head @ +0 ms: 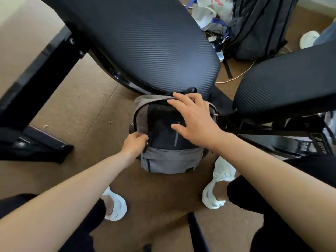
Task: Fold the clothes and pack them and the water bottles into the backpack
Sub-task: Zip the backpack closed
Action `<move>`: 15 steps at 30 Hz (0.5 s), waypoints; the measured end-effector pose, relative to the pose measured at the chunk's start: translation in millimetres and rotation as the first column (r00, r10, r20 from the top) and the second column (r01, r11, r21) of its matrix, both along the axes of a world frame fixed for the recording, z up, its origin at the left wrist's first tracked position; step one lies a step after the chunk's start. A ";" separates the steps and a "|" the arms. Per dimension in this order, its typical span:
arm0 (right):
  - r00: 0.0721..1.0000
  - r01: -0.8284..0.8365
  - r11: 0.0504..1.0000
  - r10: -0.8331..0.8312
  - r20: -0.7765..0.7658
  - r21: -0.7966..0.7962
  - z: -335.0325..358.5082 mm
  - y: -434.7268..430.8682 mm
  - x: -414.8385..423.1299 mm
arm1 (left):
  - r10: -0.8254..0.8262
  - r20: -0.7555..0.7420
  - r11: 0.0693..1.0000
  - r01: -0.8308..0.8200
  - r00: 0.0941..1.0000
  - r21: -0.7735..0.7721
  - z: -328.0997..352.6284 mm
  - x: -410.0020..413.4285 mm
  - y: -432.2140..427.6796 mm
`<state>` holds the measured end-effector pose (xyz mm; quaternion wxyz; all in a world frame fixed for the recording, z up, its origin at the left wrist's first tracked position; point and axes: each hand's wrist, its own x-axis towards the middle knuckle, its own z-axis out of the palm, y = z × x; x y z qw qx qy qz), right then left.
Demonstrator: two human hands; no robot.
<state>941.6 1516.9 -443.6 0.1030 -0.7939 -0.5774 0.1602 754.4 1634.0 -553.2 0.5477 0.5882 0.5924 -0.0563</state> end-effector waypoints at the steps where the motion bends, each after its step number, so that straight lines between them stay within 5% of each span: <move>1: 1.000 -0.005 1.000 0.005 0.000 -0.004 -0.5 5.5 -0.8 | 0.009 0.000 0.999 -0.009 1.000 -0.052 -6.2 0.0 0.4; 7: 0.997 -0.004 0.999 0.007 0.073 -0.041 -2.9 22.8 -5.8 | 0.034 -0.003 0.980 -0.034 0.999 -0.198 -12.0 11.4 -0.1; 15: 0.997 0.050 0.999 -0.049 0.062 -0.018 -5.9 29.5 1.6 | 0.069 -0.037 0.980 -0.075 0.997 -0.184 -22.2 3.7 4.7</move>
